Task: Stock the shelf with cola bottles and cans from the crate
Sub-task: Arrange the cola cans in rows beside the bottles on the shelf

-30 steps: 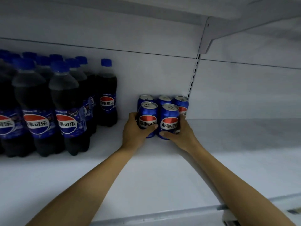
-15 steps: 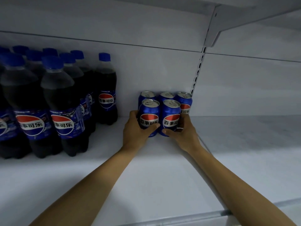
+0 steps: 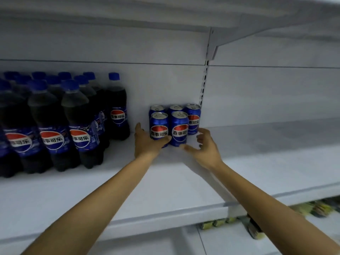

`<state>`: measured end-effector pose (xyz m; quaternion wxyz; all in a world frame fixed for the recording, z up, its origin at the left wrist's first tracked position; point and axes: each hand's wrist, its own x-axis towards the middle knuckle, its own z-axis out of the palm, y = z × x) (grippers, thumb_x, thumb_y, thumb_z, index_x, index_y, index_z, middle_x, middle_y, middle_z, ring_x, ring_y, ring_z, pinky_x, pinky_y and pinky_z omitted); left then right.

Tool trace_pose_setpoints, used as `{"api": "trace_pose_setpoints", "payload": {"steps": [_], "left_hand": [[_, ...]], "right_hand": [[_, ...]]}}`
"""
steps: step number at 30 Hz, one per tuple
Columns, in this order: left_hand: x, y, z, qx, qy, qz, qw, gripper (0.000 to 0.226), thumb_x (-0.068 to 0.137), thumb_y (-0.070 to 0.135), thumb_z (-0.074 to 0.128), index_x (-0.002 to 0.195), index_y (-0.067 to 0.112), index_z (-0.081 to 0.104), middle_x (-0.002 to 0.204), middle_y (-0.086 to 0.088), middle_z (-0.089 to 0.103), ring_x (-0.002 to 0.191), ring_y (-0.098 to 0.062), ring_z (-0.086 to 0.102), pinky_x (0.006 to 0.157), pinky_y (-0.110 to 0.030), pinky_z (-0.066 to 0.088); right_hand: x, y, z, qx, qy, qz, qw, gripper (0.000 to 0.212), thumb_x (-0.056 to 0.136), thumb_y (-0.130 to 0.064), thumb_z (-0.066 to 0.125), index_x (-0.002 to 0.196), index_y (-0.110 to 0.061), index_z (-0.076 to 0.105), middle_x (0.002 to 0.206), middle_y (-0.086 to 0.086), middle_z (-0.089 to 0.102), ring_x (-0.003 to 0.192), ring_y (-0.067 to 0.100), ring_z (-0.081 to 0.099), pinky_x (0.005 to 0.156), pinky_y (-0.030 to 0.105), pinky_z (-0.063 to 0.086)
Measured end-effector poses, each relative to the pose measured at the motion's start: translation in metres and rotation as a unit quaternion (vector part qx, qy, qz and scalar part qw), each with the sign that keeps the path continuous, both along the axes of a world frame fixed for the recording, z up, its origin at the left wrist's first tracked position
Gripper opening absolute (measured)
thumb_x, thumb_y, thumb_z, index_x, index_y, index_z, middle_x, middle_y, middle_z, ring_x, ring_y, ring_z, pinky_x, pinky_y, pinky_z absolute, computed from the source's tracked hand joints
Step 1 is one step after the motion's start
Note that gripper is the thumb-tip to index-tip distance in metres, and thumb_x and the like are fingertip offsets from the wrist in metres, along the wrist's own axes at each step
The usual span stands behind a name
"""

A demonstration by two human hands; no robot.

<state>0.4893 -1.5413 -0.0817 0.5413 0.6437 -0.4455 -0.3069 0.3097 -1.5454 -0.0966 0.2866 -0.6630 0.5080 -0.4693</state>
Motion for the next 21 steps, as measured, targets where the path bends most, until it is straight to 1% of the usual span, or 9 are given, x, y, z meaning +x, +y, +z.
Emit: {"api": "trace_pose_setpoints", "payload": {"steps": [2, 5, 6, 8, 11, 13, 16, 19, 21], "left_hand": [[-0.012, 0.017, 0.008, -0.018, 0.007, 0.007, 1.000, 0.112, 0.065, 0.026, 0.087, 0.150, 0.017, 0.015, 0.153, -0.008, 0.030, 0.136, -0.024, 0.038, 0.107, -0.038, 0.036], [-0.047, 0.057, 0.011, -0.102, 0.015, -0.003, 0.995, 0.087, 0.065, 0.030, 0.085, 0.137, 0.017, 0.039, 0.137, -0.005, 0.050, 0.120, -0.020, 0.053, 0.103, -0.039, 0.044], [-0.066, 0.075, 0.012, -0.117, 0.022, -0.013, 0.993, 0.081, 0.068, 0.030, 0.083, 0.136, 0.019, 0.039, 0.135, -0.003, 0.051, 0.120, -0.018, 0.052, 0.104, -0.038, 0.043], [-0.108, 0.116, 0.007, -0.139, 0.019, -0.040, 0.989, 0.079, 0.077, 0.030, 0.077, 0.142, 0.021, 0.032, 0.144, 0.000, 0.041, 0.130, -0.015, 0.041, 0.109, -0.032, 0.035], [-0.178, 0.181, -0.016, -0.175, -0.018, -0.102, 0.979, 0.075, 0.084, 0.029, 0.072, 0.144, 0.018, 0.029, 0.149, 0.002, 0.034, 0.136, -0.010, 0.032, 0.111, -0.023, 0.027], [-0.222, 0.226, -0.041, -0.158, -0.024, -0.158, 0.974, 0.073, 0.085, 0.029, 0.070, 0.144, 0.019, 0.029, 0.149, 0.004, 0.033, 0.136, -0.008, 0.030, 0.108, -0.019, 0.027], [-0.278, 0.283, -0.094, -0.077, -0.041, -0.252, 0.964, 0.072, 0.086, 0.033, 0.068, 0.145, 0.022, 0.028, 0.151, 0.004, 0.030, 0.136, -0.010, 0.030, 0.107, -0.023, 0.029], [-0.319, 0.327, -0.143, 0.018, -0.063, -0.324, 0.944, 0.070, 0.087, 0.033, 0.068, 0.144, 0.020, 0.030, 0.149, 0.001, 0.033, 0.135, -0.016, 0.033, 0.106, -0.028, 0.032], [-0.339, 0.348, -0.167, 0.060, -0.077, -0.358, 0.929, 0.067, 0.084, 0.031, 0.070, 0.140, 0.018, 0.035, 0.142, -0.001, 0.040, 0.131, -0.020, 0.039, 0.104, -0.032, 0.037]], "right_hand": [[-0.017, 0.028, 0.003, 0.003, 0.001, 0.002, 1.000, 0.079, 0.077, -0.036, 0.079, 0.140, -0.018, 0.035, 0.129, 0.002, 0.049, 0.113, 0.014, 0.049, 0.089, 0.023, 0.039], [-0.051, 0.084, 0.006, 0.001, -0.037, 0.003, 0.999, 0.079, 0.078, -0.042, 0.075, 0.143, -0.022, 0.033, 0.136, -0.001, 0.047, 0.119, 0.011, 0.047, 0.095, 0.023, 0.038], [-0.065, 0.106, 0.006, -0.002, -0.050, 0.002, 0.999, 0.079, 0.078, -0.044, 0.073, 0.143, -0.024, 0.033, 0.138, -0.002, 0.046, 0.123, 0.009, 0.046, 0.098, 0.023, 0.038], [-0.098, 0.154, 0.003, -0.003, -0.065, -0.011, 0.998, 0.078, 0.076, -0.052, 0.068, 0.142, -0.030, 0.034, 0.139, -0.008, 0.046, 0.127, 0.006, 0.045, 0.101, 0.024, 0.036], [-0.161, 0.231, -0.015, 0.010, -0.099, -0.068, 0.993, 0.075, 0.074, -0.060, 0.065, 0.139, -0.036, 0.038, 0.138, -0.011, 0.049, 0.128, 0.006, 0.046, 0.102, 0.031, 0.042], [-0.207, 0.284, -0.038, 0.032, -0.100, -0.125, 0.987, 0.069, 0.076, -0.058, 0.063, 0.137, -0.035, 0.040, 0.137, -0.008, 0.051, 0.126, 0.008, 0.049, 0.101, 0.033, 0.045], [-0.271, 0.367, -0.083, 0.097, -0.108, -0.219, 0.965, 0.069, 0.077, -0.052, 0.064, 0.137, -0.027, 0.043, 0.133, -0.002, 0.055, 0.121, 0.011, 0.053, 0.098, 0.031, 0.046], [-0.321, 0.448, -0.121, 0.173, -0.129, -0.289, 0.933, 0.064, 0.081, -0.044, 0.065, 0.137, -0.020, 0.046, 0.121, 0.001, 0.060, 0.113, 0.013, 0.058, 0.086, 0.021, 0.047], [-0.345, 0.489, -0.138, 0.212, -0.141, -0.316, 0.914, 0.060, 0.082, -0.041, 0.064, 0.135, -0.018, 0.047, 0.116, 0.002, 0.062, 0.108, 0.013, 0.060, 0.083, 0.019, 0.047]]}}
